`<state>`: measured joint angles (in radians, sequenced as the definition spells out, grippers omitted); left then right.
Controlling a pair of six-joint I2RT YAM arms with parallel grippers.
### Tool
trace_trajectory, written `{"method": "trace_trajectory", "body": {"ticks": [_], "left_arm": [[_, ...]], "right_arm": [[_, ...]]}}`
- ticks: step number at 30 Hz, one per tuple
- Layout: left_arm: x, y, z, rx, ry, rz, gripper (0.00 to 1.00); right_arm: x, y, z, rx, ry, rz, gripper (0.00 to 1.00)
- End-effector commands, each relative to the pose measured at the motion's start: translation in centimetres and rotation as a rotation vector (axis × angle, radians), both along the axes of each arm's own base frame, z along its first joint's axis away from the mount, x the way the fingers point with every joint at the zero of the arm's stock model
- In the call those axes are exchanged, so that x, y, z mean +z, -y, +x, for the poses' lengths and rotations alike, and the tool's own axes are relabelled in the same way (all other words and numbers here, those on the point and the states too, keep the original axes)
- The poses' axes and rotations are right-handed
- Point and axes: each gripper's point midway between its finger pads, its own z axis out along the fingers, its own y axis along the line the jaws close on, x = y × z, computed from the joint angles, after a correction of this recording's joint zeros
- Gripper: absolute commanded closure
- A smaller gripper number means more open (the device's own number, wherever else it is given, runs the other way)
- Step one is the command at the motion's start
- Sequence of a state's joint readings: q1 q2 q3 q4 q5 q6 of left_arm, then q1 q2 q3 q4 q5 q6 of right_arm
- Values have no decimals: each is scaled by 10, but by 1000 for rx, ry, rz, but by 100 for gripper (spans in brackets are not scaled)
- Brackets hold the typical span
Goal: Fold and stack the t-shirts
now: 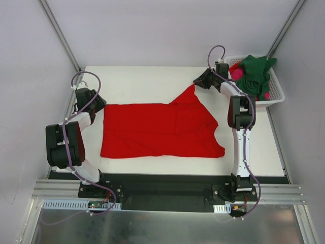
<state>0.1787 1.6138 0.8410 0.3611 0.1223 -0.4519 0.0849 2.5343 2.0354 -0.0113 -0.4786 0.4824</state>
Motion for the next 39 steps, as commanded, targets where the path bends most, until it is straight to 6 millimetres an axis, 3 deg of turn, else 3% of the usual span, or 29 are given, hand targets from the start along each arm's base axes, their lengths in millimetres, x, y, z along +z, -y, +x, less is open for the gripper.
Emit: {"method": "trace_trajectory", "body": {"ticks": [1,8,16,21,27,39], "left_arm": [[7,-5,3,-7,37,25,64],[4,-6,2,-6,29,27,64],[3,-15,7,0,-13,34,57],[-8,-19,16,2,-87,17,56],[-21,-20,31,-13,-127,2,57],[-38,-19,36,-36,-223,-27,65]], "right_arm": [[15,-4,9,7,57,3,76],[13,-3,6,11,54,0,99],[13,-3,2,19,55,-12,99],[15,-2,0,18,56,-10,98],[19,2,-3,16,60,-10,99],[28,6,0,4,76,-1,99]]}}
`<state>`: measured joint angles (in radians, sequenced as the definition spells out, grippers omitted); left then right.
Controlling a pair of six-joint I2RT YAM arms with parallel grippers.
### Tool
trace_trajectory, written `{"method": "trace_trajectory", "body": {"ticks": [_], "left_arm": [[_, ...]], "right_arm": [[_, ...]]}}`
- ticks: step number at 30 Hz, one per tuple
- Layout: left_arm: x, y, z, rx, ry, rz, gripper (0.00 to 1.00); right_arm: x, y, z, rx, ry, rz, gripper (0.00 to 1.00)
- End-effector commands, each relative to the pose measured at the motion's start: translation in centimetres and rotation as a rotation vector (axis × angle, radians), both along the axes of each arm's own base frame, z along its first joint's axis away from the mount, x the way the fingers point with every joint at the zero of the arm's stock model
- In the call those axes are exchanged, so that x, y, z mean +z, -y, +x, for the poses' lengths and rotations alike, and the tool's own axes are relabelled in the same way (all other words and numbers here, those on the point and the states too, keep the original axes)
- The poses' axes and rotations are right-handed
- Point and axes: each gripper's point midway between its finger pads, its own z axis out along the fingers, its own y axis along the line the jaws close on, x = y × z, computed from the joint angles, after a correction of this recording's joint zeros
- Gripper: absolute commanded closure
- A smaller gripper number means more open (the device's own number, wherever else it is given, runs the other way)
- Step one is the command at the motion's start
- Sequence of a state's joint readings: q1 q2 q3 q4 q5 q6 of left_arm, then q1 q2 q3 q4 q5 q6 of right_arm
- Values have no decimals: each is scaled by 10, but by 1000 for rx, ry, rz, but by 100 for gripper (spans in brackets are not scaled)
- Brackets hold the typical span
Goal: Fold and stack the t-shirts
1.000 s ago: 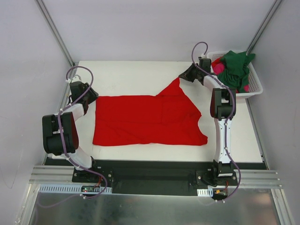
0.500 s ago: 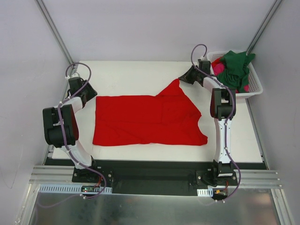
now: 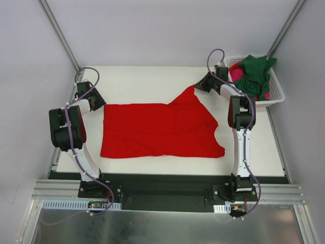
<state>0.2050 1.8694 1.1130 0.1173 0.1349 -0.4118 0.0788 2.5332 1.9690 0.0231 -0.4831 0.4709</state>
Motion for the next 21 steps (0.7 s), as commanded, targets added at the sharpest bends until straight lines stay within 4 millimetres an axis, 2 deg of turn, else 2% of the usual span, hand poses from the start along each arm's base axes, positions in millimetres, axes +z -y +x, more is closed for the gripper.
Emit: {"method": "trace_trajectory", "body": {"ticks": [1,6,21], "left_arm": [[7,-3,12,-32,-5,-13,67],[3,-3,14,-37,-18,-16,76],[-12,-2,12,-44,-59,-21,75]], "right_arm": [[47,2,8,2,99,6,99],[45,2,7,2,94,5,99],[50,11,6,-9,99,4,99]]}}
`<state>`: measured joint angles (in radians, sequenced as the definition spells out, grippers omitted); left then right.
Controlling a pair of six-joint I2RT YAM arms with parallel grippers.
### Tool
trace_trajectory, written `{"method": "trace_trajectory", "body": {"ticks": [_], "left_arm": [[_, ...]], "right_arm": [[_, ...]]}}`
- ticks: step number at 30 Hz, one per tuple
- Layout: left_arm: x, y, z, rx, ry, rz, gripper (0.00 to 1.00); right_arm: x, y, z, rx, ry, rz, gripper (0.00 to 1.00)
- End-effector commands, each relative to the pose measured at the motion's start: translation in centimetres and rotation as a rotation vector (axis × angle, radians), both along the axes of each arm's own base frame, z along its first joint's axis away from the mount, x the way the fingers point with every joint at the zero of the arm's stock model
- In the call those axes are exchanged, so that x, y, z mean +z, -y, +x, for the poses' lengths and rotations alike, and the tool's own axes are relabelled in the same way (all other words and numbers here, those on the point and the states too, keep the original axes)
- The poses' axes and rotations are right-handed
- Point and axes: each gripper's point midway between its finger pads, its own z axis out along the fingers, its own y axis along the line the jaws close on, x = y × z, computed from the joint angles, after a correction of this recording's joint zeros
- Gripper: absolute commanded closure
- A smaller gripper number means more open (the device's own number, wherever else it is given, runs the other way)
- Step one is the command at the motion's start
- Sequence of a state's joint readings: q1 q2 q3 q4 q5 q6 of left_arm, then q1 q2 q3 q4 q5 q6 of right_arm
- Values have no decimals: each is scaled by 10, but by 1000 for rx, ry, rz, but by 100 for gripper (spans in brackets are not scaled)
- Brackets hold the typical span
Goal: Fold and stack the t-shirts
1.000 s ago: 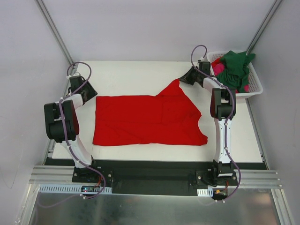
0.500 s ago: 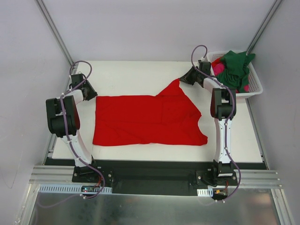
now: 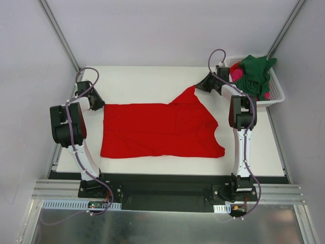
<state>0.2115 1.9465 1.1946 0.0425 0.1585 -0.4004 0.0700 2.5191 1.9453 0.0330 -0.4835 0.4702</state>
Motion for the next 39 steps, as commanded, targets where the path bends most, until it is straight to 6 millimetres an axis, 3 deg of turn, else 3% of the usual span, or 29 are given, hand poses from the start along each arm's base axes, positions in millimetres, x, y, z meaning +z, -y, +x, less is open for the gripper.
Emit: {"method": "trace_trajectory", "body": {"ticks": [1,15,23,28,33,39], "left_arm": [[2,-3,7,-27,6,2,75],[3,1,13,-57,16,-13,78],[0,3,11,-65,5,-18,100],[1,4,10,-70,6,-20,100],[9,4,7,-71,19,-19,100],[27,10,6,-75,57,-44,100]], "right_arm": [[49,5,7,0,98,2,99],[44,8,6,-5,90,2,99],[46,10,7,-8,93,2,98],[49,9,5,2,97,4,99],[69,10,3,26,138,-4,98],[117,8,-4,58,222,0,99]]}}
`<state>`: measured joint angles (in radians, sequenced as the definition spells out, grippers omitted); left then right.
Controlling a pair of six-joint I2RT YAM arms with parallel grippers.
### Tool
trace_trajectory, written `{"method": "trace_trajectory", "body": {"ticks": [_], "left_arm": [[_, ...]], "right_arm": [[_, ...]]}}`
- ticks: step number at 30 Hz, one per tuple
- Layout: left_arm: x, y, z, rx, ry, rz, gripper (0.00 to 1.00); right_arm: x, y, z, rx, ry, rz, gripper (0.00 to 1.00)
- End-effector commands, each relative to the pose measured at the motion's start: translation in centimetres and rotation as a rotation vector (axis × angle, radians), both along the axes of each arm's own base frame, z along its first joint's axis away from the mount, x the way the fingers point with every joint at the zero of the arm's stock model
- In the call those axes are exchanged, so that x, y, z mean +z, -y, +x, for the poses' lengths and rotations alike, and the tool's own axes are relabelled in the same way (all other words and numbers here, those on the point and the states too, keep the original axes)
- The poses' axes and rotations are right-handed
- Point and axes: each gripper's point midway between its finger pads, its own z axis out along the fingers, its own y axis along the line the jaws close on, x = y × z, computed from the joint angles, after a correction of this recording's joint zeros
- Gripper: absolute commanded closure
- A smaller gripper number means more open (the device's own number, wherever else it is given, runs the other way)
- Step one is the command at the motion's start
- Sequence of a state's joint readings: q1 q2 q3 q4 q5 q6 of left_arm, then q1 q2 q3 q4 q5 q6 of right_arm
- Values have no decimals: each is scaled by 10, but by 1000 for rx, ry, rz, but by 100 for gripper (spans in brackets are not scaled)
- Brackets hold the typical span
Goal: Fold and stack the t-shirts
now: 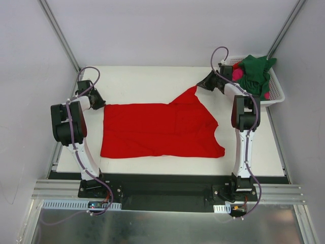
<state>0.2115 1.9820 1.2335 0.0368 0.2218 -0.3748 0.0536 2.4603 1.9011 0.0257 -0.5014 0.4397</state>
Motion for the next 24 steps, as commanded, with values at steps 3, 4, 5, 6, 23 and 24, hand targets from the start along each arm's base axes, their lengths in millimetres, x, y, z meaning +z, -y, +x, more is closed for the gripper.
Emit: {"method": "trace_trajectory", "body": {"ticks": [3,4,5,6,23,24], "left_arm": [[36,6,-3,-21,67,-26,100],[41,6,-3,-20,77,-28,100],[43,7,-5,-21,79,-31,100],[45,8,-6,-24,85,-39,100],[100,28,-48,-57,196,-61,100],[102,28,-52,-53,200,-58,100]], "right_arm": [[125,-3,-3,58,237,16,99],[128,-4,-4,62,241,19,99],[139,-4,-7,67,256,22,99],[141,-5,-11,70,255,24,99],[184,-19,-107,142,269,-50,99],[187,-23,-114,151,273,-59,99]]}}
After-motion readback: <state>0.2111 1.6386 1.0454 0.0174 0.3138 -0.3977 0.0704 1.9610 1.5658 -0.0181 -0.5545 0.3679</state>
